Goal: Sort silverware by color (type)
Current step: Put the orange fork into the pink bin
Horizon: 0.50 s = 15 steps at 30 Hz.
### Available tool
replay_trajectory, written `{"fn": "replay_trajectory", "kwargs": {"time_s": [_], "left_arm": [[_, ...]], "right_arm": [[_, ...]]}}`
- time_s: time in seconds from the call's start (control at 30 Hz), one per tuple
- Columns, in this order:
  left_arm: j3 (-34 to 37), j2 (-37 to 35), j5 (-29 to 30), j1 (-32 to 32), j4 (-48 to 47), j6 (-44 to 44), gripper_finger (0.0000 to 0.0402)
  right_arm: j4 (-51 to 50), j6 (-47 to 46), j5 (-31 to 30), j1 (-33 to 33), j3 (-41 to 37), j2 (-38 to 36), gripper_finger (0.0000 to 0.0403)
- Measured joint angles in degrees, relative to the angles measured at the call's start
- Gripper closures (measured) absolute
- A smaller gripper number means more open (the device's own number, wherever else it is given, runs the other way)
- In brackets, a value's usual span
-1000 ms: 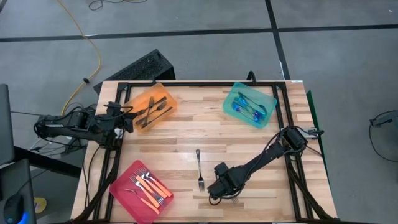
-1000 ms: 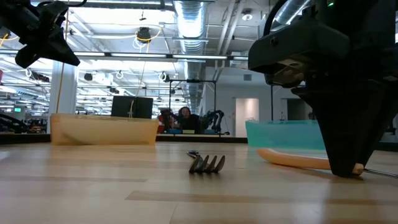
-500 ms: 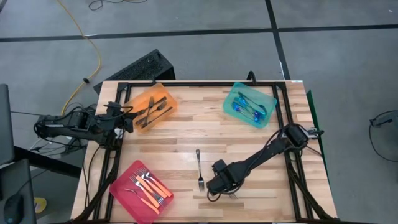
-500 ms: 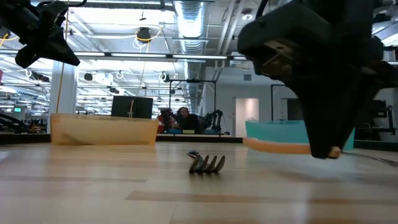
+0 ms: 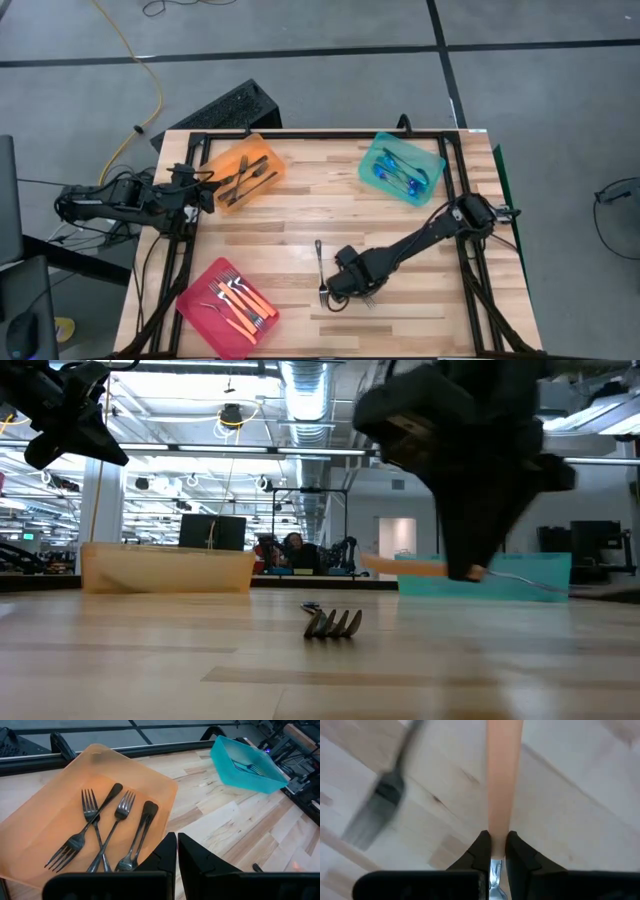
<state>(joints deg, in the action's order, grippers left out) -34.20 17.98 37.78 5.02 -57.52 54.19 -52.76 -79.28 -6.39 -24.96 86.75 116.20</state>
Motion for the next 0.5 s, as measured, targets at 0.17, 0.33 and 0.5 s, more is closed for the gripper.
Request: {"fn": "replay_trajectory", "kwargs": {"time_s": [0.17, 0.33, 0.5], "left_arm": [[0.0, 0.0, 0.0, 0.0, 0.0, 0.0, 0.0401], [0.0, 0.0, 0.0, 0.0, 0.0, 0.0, 0.0401], [0.0, 0.0, 0.0, 0.0, 0.0, 0.0, 0.0401]], "right_arm": [[0.2, 5.3, -1.6, 2.4, 1.6, 0.0, 0.0347], [2.1, 11.9, -1.9, 5.7, 2.5, 0.0, 0.0347], [7.2, 17.5, -1.9, 8.8, 2.6, 0.0, 0.0347]]}}
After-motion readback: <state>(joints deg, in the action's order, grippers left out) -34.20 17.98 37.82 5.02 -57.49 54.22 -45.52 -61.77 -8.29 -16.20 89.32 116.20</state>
